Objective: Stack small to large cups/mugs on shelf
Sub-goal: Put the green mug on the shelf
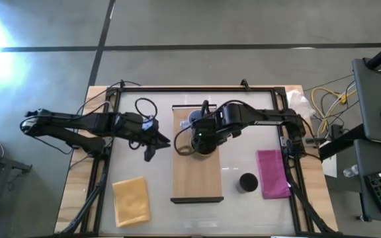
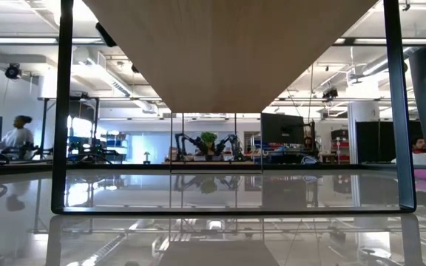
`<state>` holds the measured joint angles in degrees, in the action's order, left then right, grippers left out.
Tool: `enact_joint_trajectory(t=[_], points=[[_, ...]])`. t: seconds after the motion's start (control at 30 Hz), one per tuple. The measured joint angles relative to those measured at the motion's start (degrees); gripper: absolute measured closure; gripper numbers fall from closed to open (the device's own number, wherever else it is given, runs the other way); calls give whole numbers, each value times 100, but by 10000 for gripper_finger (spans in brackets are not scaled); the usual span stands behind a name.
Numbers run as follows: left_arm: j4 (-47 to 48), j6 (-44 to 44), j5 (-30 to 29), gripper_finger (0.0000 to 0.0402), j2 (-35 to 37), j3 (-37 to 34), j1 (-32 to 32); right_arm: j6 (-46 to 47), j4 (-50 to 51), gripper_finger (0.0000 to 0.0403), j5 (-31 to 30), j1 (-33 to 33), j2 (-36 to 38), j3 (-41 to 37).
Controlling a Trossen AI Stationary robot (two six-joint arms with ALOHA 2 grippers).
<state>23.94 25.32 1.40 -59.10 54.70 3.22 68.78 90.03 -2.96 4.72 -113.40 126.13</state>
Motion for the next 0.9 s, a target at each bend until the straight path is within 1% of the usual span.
enact_joint_trajectory(t=[0.1, 0.2, 0.33, 0.53, 0.7, 0.9], points=[[-31, 0, -2, 324, -143, -1, 27, 0, -17, 371, -94, 6, -20, -77], [-81, 0, 3, 324, -264, -9, 68, 25, 9, 371, -424, 3, -87, -131], [-134, 0, 9, 324, -346, -9, 107, 26, -3, 370, -609, -6, -108, -131], [-164, 0, 9, 324, -343, -9, 111, -55, -1, 367, -612, 1, -107, -151], [-284, 2, 12, 324, -312, -9, 118, -84, -10, 347, -617, -1, -107, -177], [-281, 2, 12, 324, -323, -20, 129, -60, -29, 309, -619, 1, -90, -177]])
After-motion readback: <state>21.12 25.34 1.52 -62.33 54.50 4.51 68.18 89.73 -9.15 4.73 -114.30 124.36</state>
